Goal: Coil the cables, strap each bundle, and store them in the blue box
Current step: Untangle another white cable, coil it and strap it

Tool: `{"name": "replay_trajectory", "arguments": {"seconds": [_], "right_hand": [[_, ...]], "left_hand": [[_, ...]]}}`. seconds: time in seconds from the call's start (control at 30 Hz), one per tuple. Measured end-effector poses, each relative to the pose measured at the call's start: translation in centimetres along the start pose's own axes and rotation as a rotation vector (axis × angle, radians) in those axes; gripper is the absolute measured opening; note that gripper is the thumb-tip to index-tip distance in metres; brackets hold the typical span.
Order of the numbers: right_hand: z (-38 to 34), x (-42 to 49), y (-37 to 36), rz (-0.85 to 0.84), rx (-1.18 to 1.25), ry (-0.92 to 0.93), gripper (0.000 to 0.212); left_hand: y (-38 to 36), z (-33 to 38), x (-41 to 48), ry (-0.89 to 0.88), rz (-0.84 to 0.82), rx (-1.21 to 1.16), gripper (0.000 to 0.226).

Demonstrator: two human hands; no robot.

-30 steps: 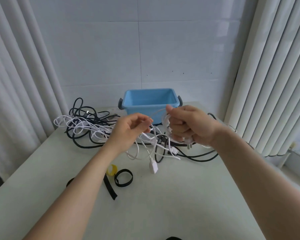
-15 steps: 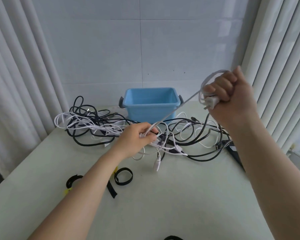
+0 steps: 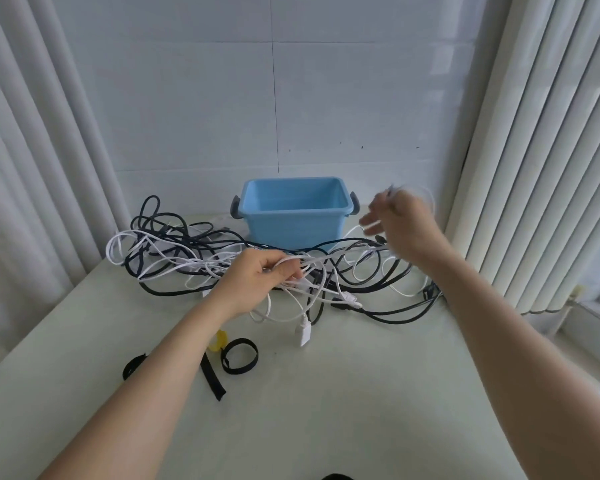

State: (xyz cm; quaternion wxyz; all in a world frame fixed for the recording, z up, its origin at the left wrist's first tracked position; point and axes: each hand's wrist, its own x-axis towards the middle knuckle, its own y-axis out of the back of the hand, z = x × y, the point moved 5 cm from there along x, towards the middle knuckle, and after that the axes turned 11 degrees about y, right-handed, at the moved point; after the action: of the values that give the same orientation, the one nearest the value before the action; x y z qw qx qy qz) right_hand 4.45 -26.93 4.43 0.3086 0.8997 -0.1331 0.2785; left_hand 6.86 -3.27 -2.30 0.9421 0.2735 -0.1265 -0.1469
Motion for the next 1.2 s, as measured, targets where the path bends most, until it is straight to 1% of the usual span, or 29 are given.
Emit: {"name": "replay_trajectory", "arguments": {"seconds": [0.1,0.17,0.23,0.33,0.4,0.43,0.5,0.57,0.63,0.7,0.8,0.9,1.0,1.07,1.2], "right_hand": [[0.3,-0.8,-2.3,-0.275,-0.154,-0.023,0.033],[0.2,-1.7,-3.5,-0.412,-0.147,-0.053,0.035],[0.3,-2.7,-4.5,-0.524,-0.052,-0.115,0.037],[0.0,-3.5,-5.7,-0.655,0.094,-0.137,0.046],[-0.5,-3.9,-6.1,-0.703,0.327,-0.164,0.051],[-1.0,-3.9,-6.0,-0.715,0.438,-0.157,0.052],[-1.9,-3.8,-5.7,-0.696,0.593,-0.114,0.051],[-2.5,-3.4,-5.2,-0.630,0.724,-0.104,0.049],[-2.8,-3.0,-4.7,-0.550,0.845,-0.127,0.049],[-3.0,-2.6,-4.1,-0.476,0.950,-0.156,0.052],[-3.1,-2.0,-3.2,-0.351,1.124,-0.214,0.055],[-3.3,-1.5,-2.2,-0.212,1.308,-0.275,0.057],[-3.2,-1.0,-1.4,-0.102,1.489,-0.291,0.058],[-2.8,-0.5,-0.2,-0.032,1.662,-0.276,0.054],[-2.1,0.1,3.8,0.067,2.053,-0.192,0.053]], "left_hand": [[0.3,0.1,0.1,-0.008,0.042,-0.019,0.025],[0.6,0.1,0.1,-0.007,0.073,-0.072,0.027],[0.9,0.2,0.0,0.001,0.105,-0.143,0.027],[1.2,0.4,0.0,0.010,0.187,-0.225,0.026],[1.6,0.4,-0.2,0.013,0.221,-0.271,0.027],[1.6,0.5,-0.2,0.010,0.212,-0.280,0.027],[1.5,0.7,-0.4,0.006,0.144,-0.245,0.029],[1.0,0.8,-0.5,0.016,0.048,-0.187,0.036],[0.5,0.6,-0.4,0.026,-0.014,-0.100,0.045],[0.3,0.3,-0.4,0.035,-0.034,-0.041,0.050],[0.6,-0.2,-0.4,0.071,-0.028,-0.048,0.053],[0.9,-0.5,-0.3,0.091,-0.035,-0.095,0.050],[0.8,-0.5,0.0,0.078,-0.036,-0.046,0.039],[0.7,-0.8,-0.1,0.087,-0.046,-0.028,0.038],[1.1,-2.7,-0.2,0.168,-0.049,0.057,0.034]]}}
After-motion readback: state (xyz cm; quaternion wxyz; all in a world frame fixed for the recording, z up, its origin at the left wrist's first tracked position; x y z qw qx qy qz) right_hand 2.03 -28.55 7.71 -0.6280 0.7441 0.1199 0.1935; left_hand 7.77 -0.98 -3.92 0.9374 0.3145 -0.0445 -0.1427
